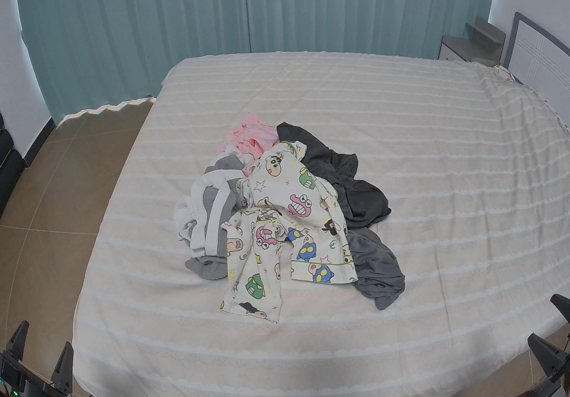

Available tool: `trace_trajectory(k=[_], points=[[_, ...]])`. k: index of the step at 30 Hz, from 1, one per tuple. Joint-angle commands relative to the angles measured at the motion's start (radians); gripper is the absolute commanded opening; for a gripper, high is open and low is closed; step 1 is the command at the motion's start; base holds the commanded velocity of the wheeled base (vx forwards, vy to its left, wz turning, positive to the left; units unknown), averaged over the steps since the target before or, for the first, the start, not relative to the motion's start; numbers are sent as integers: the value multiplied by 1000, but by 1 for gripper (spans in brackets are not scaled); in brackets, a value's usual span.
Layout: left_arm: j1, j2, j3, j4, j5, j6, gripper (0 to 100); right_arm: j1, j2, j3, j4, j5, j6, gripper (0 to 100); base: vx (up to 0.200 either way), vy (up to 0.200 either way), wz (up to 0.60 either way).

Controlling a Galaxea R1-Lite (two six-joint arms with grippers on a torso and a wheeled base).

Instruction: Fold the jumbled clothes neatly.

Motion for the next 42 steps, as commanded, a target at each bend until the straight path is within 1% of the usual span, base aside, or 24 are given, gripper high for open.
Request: trace_trajectory(k=[1,4,6,7,8,9,10,13,15,17,18,19,20,21,23,24,25,26,27,31,33,35,36,42], points=[[0,-13,12,0,1,1,100,2,236,-42,-35,66,62,100,0,0,0],[0,-13,12,2,1,1,100,13,360,-45,-122,95,67,100,0,0,0],[0,-13,12,0,1,1,100,36,435,-42,-170,99,66,100,0,0,0],[0,-13,12,0,1,1,100,83,527,-42,-213,98,67,100,0,0,0],[0,-13,12,0,1,1,100,105,564,-42,-227,95,67,100,0,0,0],[0,-13,12,0,1,1,100,148,656,-45,-259,89,69,100,0,0,0],[0,-13,12,0,1,1,100,169,718,-45,-287,75,67,100,0,0,0],[0,-13,12,0,1,1,100,230,931,-45,-422,-14,70,100,0,0,0],[0,-13,12,0,1,-1,100,281,1058,-47,-515,-74,87,100,0,0,0],[0,-13,12,0,1,-1,100,336,1196,-62,-638,-137,153,100,0,0,0],[0,-13,12,0,1,-1,100,352,1230,-65,-672,-155,171,100,0,0,0],[0,-13,12,0,1,-1,100,384,1296,-73,-736,-197,207,100,0,0,0],[0,-13,12,0,1,-1,100,388,1307,-73,-744,-203,211,100,0,0,0],[0,-13,12,0,1,-1,100,445,1410,-84,-857,-292,262,100,0,0,0],[0,-13,12,0,1,-1,100,490,1492,-99,-965,-353,297,100,0,0,0],[0,-13,12,0,1,-1,100,496,1503,-101,-982,-362,303,100,0,0,0],[0,-13,12,0,1,-1,100,525,1568,-110,-1070,-399,329,100,0,0,0],[0,-13,12,0,1,-1,100,525,1568,-110,-1070,-399,329,100,0,0,0],[0,-13,12,0,1,-1,100,545,1633,-121,-1127,-425,331,100,0,0,0],[0,-13,12,0,1,-1,100,573,1733,-176,-1190,-491,331,100,0,0,0],[0,-13,12,0,1,-2,100,576,1753,-203,-1196,-511,329,100,0,0,0],[0,-13,12,0,1,-2,100,576,1753,-203,-1196,-511,329,100,0,0,0],[0,-13,12,0,1,-2,100,588,1770,-237,-1190,-517,328,100,0,0,0],[0,-13,12,0,1,-5,100,611,1834,-295,-1190,-523,314,100,0,0,0]])
